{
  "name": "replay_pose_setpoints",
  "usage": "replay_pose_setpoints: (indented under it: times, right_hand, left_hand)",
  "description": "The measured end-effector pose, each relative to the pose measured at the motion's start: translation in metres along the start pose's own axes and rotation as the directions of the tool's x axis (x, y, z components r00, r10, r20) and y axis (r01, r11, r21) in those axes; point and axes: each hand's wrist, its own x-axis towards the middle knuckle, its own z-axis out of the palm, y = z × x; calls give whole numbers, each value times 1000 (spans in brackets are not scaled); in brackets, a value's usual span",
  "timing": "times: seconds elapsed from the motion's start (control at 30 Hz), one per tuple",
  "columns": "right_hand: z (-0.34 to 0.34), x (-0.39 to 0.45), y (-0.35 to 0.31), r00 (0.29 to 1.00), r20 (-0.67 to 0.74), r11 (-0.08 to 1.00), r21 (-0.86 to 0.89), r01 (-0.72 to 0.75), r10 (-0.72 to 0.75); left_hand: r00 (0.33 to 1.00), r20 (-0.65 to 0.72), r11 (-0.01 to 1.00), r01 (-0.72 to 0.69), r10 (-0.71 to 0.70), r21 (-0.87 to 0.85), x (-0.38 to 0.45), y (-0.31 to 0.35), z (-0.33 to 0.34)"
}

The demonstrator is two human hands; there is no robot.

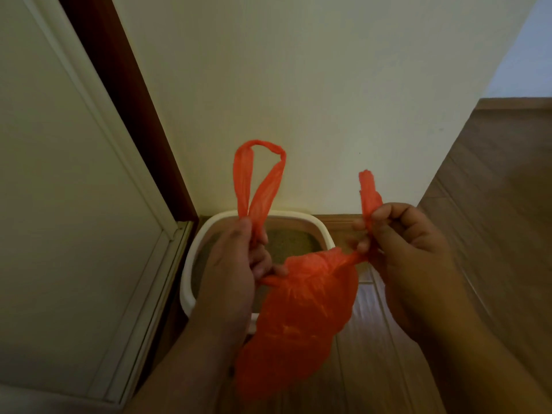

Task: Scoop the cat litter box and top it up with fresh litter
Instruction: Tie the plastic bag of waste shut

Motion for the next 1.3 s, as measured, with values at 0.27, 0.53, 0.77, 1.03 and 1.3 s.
replay_pose_setpoints:
  times: [0.27,0.53,0.77,1.03,1.3]
  right_hand:
    - [29,-15,13,992,124,999,-48,-16,22]
    - [36,-16,20,995,84,998,-43,-52,55]
    - [39,-22,10,925,342,939,232,-252,164]
    - [45,-24,7,934,332,969,153,-192,133]
    - [41,-19,9,975,184,968,192,-164,129]
  left_hand:
    - [980,179,982,-113,86,149,-8,-7,8]
    - [915,397,950,-183,71,252,-16,-4,10]
    - [920,385,963,-163,69,216,-12,-1,8]
    - [951,308,991,-8,-34,134,-11,-1,13]
    - [944,330,998,-11,-8,57,-17,-2,16]
